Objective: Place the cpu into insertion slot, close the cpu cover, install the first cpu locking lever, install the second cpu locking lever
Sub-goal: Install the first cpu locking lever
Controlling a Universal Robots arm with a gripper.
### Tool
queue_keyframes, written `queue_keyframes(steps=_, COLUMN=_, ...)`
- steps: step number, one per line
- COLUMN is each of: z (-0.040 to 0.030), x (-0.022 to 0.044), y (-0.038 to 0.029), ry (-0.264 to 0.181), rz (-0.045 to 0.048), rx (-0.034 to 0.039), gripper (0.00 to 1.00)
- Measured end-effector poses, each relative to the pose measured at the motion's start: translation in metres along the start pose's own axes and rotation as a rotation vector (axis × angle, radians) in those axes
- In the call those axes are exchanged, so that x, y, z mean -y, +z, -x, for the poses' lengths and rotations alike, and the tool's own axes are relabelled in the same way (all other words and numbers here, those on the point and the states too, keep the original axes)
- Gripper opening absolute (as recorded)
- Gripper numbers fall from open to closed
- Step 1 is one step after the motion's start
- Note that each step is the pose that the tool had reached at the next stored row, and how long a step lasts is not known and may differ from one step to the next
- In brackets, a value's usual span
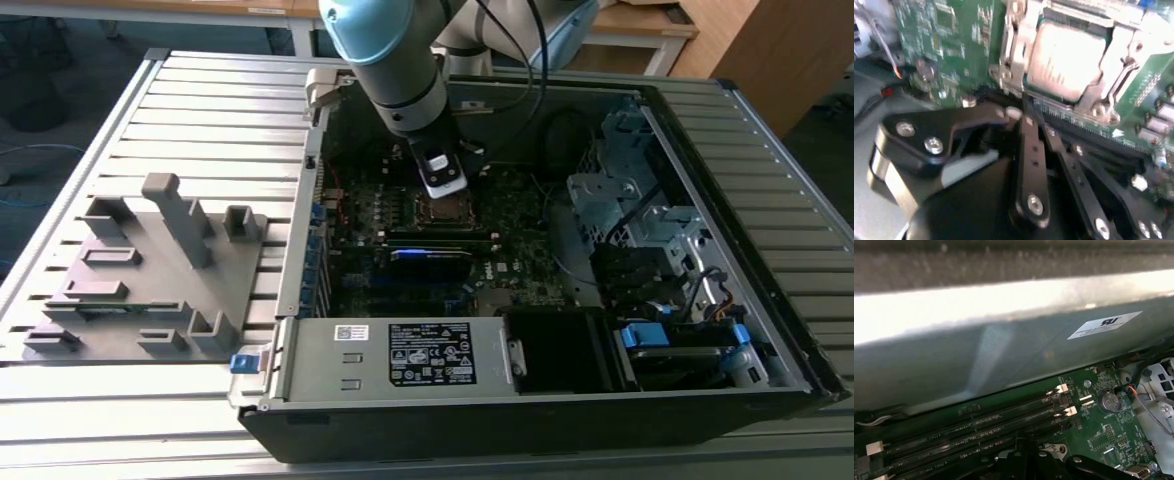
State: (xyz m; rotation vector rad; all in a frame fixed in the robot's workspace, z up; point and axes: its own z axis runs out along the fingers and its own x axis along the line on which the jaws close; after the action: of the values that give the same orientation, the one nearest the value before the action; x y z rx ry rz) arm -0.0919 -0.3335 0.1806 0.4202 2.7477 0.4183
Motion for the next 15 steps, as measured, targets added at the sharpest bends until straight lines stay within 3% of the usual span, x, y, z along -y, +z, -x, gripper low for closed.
queue_keyframes(steps=15, z=0.0002, x=-0.0002, y=0.0, ry=0.001, rz=0.0003, rx=-0.0002, gripper=0.1)
